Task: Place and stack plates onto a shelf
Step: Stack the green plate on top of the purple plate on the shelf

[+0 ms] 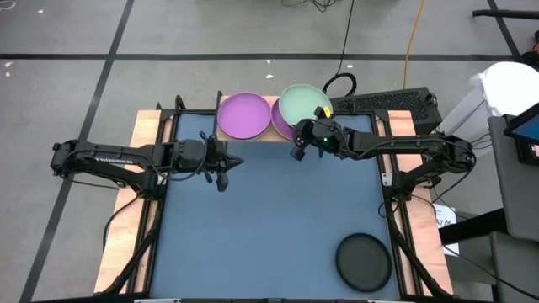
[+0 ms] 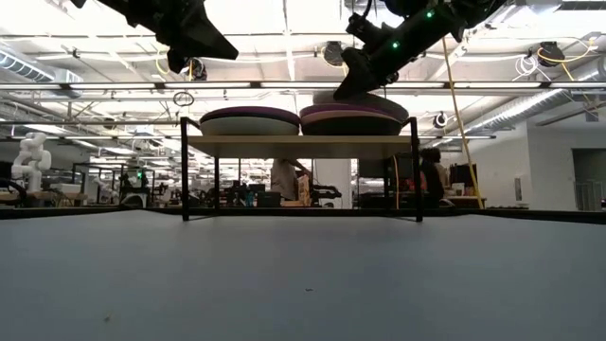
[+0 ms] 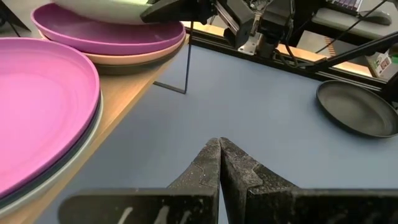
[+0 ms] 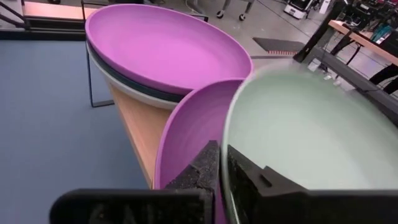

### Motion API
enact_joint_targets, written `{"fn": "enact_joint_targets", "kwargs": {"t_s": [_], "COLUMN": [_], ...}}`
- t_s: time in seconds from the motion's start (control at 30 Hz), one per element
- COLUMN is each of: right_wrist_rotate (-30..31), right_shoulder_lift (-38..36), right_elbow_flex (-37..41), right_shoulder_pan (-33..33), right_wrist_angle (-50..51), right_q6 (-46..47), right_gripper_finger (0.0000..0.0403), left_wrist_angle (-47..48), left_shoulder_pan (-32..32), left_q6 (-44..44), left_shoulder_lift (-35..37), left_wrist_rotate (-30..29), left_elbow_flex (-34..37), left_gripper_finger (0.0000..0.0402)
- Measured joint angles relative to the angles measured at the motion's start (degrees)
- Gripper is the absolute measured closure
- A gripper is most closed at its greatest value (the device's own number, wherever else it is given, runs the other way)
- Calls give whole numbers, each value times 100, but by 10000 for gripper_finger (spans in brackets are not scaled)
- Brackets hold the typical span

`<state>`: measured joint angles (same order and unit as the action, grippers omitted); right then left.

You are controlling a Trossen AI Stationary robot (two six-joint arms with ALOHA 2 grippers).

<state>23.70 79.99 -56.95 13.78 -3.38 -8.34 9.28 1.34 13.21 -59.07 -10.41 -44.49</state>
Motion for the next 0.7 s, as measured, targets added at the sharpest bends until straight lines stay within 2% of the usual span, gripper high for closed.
{"fn": "enact_joint_targets", "kwargs": {"t_s": [0.2, 0.5, 0.57, 0.7], "right_wrist_rotate": [-302, -280, -1, 1208], "right_shoulder_lift": [0, -62, -218, -713], "right_elbow_flex": [0, 0, 0, 0], "right_shoulder_pan": [-1, -116, -202, -342], "right_wrist_angle": [-44, -63, 41, 475], "right_q6": [9, -106, -144, -153], "right_gripper_finger": [384, 386, 386, 385], "left_wrist_angle": [-1, -2, -2, -2], "left_shoulder_pan": [0, 0, 0, 0], "left_q6": [-63, -72, -76, -83], "left_shoulder_lift": [0, 0, 0, 0], "left_wrist_rotate": [-11, -11, -11, -11], "left_elbow_flex": [0, -2, -2, -2], "left_gripper_finger": [398, 398, 398, 398]}}
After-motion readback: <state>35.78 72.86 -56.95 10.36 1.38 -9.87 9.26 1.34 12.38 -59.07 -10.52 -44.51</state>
